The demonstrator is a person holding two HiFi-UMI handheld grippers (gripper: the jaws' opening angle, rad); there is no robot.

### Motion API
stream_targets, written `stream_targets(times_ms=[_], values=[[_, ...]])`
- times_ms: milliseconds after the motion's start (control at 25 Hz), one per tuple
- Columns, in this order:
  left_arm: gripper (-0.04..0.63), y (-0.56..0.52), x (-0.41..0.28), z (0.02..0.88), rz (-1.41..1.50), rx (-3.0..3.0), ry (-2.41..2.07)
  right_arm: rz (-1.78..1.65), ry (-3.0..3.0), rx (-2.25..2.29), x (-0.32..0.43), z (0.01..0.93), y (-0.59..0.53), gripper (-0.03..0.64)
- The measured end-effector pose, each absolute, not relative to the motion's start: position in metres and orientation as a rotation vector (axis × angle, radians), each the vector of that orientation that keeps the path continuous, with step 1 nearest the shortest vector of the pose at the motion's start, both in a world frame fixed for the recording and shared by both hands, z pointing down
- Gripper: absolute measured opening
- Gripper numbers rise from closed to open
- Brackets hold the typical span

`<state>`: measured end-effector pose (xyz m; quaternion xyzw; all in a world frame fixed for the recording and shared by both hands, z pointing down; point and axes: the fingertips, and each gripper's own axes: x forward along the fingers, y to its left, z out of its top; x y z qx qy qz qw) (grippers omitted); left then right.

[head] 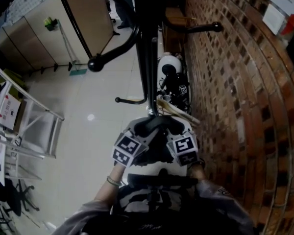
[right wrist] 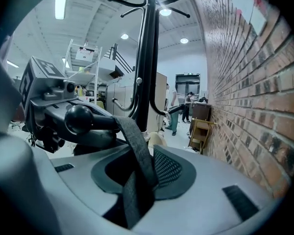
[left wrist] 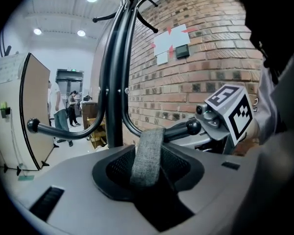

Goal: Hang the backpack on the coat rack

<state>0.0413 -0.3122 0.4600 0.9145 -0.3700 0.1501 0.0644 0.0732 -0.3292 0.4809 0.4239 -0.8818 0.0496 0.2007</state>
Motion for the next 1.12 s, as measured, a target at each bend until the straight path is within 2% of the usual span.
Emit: stream_targets(times_ms=[80, 440, 480, 560, 600, 760, 1120], values=[[0.152, -0.309, 0.038, 0.459, 0.438, 2.757, -1.117, 0.193, -2.464, 1.227, 0.078, 0.476, -0.323, 0.128], [0.153, -0.28, 0.018, 0.455, 0.346, 2.754, -1.086, 0.319, -2.509, 1.396, 0.094, 0.465, -0.292, 0.129], [0.146, -0.276, 0.017, 0.457, 0.343, 2.749, -1.077, 0.332, -2.506, 1.418, 0.094, 0.465, -0.288, 0.115], [0.036, -0.27, 0.013, 0.456, 0.328, 2.741, -1.077, 0.35, -2.48, 1.468, 0.093, 0.465, -0.281, 0.095], [0.003, -0.267, 0.011, 0.456, 0.325, 2.738, -1.082, 0.355, -2.464, 1.493, 0.092, 0.466, -0.277, 0.075], [0.003, -0.258, 0.008, 0.459, 0.324, 2.719, -1.071, 0.376, -2.445, 1.563, 0.086, 0.467, -0.262, 0.006], [0.003, -0.231, 0.003, 0.468, 0.328, 2.708, -1.014, 0.439, -2.466, 1.596, 0.058, 0.464, -0.228, 0.006]])
